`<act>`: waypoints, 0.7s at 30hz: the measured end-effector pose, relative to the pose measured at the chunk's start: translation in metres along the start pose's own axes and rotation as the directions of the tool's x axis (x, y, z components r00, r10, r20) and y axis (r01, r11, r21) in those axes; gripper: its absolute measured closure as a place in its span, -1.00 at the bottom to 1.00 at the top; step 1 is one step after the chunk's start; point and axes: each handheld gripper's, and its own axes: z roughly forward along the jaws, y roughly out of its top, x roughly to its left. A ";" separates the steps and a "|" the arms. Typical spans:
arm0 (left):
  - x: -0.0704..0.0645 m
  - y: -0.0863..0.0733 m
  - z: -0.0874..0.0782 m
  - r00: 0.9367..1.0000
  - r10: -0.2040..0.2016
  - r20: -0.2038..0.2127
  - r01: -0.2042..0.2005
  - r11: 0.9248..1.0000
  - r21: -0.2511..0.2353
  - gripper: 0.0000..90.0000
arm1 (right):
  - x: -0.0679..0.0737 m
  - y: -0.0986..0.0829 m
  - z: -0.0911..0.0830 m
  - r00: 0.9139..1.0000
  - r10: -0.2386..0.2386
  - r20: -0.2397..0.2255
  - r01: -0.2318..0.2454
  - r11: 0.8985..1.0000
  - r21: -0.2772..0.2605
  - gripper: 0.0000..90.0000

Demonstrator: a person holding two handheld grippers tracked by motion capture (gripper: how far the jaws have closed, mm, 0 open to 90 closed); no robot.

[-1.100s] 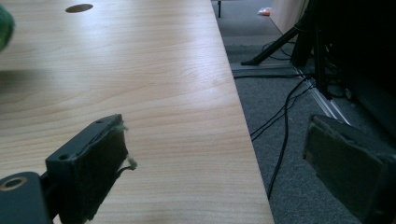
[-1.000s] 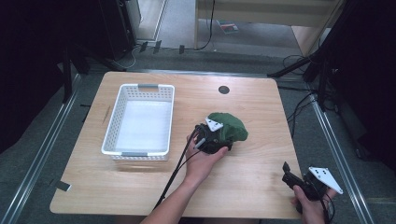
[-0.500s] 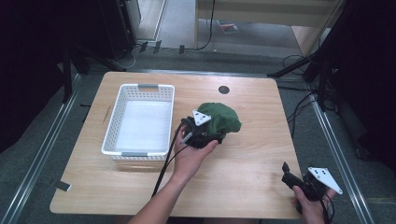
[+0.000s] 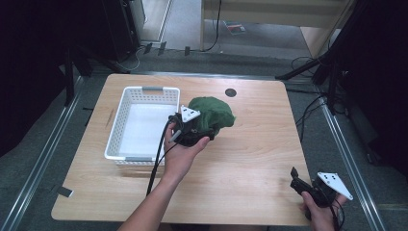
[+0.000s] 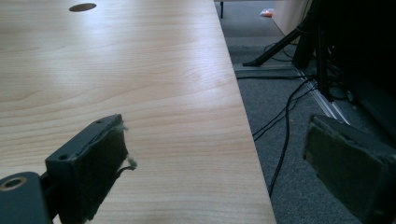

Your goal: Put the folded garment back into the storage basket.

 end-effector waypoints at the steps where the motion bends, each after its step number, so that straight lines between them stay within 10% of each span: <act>1: 0.002 0.000 -0.001 1.000 -0.001 -0.003 0.001 1.000 -0.001 -0.25 | 0.000 0.000 0.000 1.000 -0.001 0.001 0.001 1.000 0.000 -0.86; 21: 0.062 0.007 -0.033 0.995 -0.055 -0.083 0.051 0.998 -0.043 -0.25 | 0.000 0.000 0.000 1.000 -0.002 0.003 0.002 1.000 0.003 -0.86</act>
